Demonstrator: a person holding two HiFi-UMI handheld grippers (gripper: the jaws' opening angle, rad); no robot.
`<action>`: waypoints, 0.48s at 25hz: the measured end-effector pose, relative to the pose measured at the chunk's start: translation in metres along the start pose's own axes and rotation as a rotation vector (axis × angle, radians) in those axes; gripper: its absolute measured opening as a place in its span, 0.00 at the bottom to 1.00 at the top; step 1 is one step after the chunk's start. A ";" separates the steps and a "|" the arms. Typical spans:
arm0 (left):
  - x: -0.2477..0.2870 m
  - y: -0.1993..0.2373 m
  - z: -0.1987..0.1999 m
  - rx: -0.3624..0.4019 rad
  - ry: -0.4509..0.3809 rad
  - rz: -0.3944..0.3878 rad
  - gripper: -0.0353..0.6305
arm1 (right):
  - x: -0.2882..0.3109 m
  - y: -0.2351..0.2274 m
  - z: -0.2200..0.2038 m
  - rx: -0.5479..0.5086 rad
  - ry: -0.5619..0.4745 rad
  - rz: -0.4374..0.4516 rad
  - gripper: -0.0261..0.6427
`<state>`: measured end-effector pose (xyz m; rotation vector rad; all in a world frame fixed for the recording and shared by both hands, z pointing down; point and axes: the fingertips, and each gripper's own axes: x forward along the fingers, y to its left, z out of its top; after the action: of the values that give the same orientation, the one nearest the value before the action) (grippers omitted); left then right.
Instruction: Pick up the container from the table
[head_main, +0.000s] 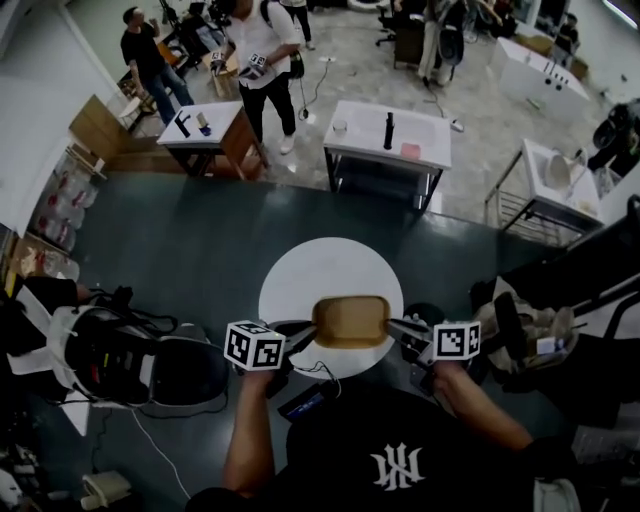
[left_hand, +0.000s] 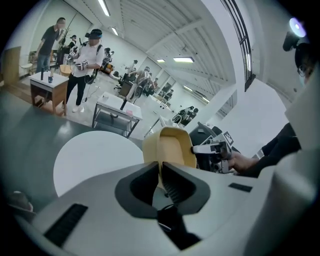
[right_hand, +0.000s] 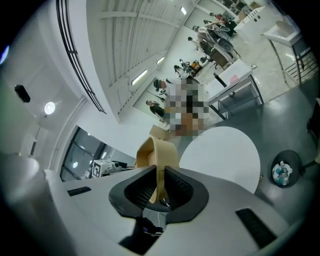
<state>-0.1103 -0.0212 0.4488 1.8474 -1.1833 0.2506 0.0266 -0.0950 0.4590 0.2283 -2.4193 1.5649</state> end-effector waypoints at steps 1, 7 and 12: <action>0.000 -0.007 -0.003 0.000 -0.009 0.009 0.09 | -0.006 0.000 -0.001 -0.011 0.005 0.006 0.14; 0.006 -0.038 -0.018 -0.023 -0.047 0.041 0.09 | -0.032 -0.001 -0.004 -0.025 0.014 0.031 0.14; 0.010 -0.063 -0.031 -0.024 -0.082 0.072 0.09 | -0.057 0.001 -0.009 -0.049 0.006 0.048 0.14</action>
<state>-0.0455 0.0053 0.4359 1.8108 -1.3052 0.2019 0.0824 -0.0860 0.4448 0.1573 -2.4725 1.5214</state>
